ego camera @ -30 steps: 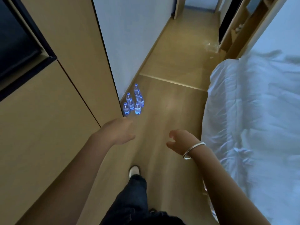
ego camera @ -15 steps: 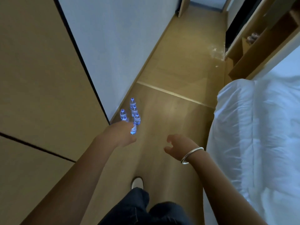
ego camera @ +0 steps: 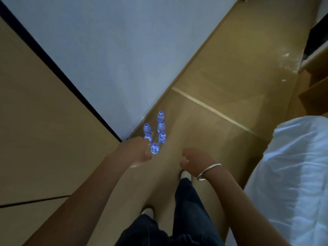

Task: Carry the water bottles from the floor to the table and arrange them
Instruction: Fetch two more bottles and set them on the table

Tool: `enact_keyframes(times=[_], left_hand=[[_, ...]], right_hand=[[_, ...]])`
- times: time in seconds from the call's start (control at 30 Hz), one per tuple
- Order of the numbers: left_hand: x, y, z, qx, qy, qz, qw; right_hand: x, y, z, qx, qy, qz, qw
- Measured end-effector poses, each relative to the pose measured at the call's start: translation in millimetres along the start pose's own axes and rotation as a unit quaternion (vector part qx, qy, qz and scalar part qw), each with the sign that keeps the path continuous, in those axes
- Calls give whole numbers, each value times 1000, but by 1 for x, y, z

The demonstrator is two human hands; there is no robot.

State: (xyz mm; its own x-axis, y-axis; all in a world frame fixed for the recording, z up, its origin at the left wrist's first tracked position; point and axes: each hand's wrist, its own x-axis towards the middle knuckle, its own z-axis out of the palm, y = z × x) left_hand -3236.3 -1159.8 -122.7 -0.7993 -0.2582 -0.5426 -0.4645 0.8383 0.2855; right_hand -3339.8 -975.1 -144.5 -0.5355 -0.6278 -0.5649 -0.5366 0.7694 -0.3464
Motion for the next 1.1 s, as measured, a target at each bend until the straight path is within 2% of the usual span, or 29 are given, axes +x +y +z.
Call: enact_keyframes(times=[0.2, 0.33, 0.47, 0.63, 0.8, 0.9, 0.97, 1.1], left_hand=[[86, 15, 15, -53, -1, -106, 993], [139, -1, 55, -124, -7, -134, 983], [191, -36, 125, -148, -10, -181, 972], [268, -92, 230, -246, -18, -215, 945], [352, -134, 334, -154, -65, -231, 958], [402, -147, 385, -166, -54, -245, 954], [431, -157, 412, -202, -40, -272, 940], [470, -172, 447, -339, 14, -325, 883]], right_hand=[[85, 48, -41, 4, -36, -44, 998], [142, 69, -29, 82, -59, -8, 995], [209, 87, 18, 124, -78, 23, 989], [304, 111, 109, 112, -108, 29, 987], [404, 142, 207, 122, -80, 55, 988], [458, 164, 256, 113, -49, 73, 990], [489, 177, 279, 94, -49, 78, 991], [543, 196, 308, 75, -64, 46, 994]])
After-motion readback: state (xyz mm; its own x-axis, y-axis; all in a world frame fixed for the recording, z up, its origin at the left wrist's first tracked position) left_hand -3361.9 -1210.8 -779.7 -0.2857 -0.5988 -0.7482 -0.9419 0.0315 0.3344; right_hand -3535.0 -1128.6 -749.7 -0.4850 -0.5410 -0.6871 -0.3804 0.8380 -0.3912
